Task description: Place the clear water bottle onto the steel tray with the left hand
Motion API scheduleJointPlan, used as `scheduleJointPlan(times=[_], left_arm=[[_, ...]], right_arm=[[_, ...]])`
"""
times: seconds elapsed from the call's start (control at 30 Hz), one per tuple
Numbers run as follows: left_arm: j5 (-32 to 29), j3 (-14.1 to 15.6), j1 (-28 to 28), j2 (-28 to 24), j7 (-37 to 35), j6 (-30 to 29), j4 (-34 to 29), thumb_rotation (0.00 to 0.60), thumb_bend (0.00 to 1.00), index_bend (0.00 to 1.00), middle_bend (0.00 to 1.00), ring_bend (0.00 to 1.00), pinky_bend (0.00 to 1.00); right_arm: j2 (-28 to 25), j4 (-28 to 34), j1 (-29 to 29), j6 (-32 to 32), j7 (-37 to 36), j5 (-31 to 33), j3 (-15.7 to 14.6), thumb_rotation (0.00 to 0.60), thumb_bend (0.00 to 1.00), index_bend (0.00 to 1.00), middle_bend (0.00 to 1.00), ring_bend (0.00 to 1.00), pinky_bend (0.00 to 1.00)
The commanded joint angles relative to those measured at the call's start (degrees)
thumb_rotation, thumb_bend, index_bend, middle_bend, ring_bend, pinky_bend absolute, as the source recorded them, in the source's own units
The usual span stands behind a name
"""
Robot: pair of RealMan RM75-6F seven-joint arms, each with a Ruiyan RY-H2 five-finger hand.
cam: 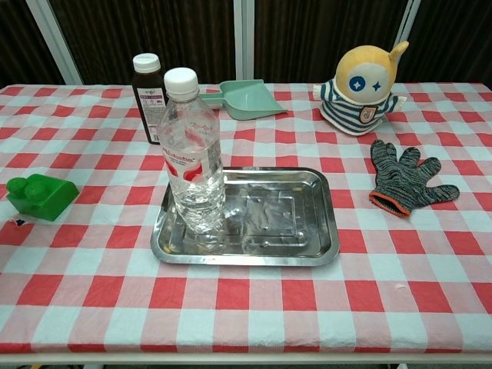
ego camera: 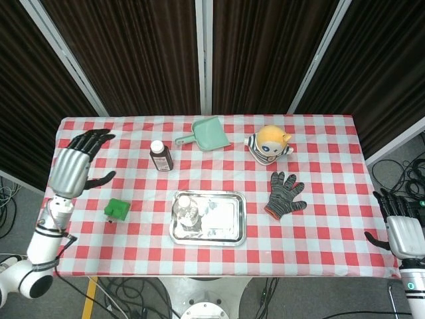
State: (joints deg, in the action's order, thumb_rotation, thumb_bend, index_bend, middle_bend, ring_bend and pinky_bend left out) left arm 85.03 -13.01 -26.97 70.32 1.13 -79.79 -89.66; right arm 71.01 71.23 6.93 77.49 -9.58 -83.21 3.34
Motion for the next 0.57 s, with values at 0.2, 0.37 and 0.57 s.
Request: scheduleJointPlan(times=[0.2,0.37,0.57], left_arm=[[4.3,11.2,11.5,-2.2,1.0,-6.3,8.3,0.6,0.14,0.3,0.3,0.21,0.26],[2.5,12.7,15.2,-2.2,0.0,-7.7,6.9,0.6,0.13,0.3,0.3,0.21,0.26],[0.8,12.9,17.7,-2.6,-1.3,-8.4,6.6,0.6,0.12,0.3,0.3,0.21,0.26]], right_arm=[[0.1,0.0,0.1,-0.1,0.1,-0.1,-0.1,0.6,0.12,0.0,0.0,0.0,0.0],[0.2,-0.2,0.1,-0.1,0.0,-0.3,-0.2,0.6,0.12,0.0,0.0,0.0,0.0],[0.2,-0.2,0.0,0.0,-0.1,-0.3,-0.2,0.6,0.12,0.0,0.0,0.0,0.0]])
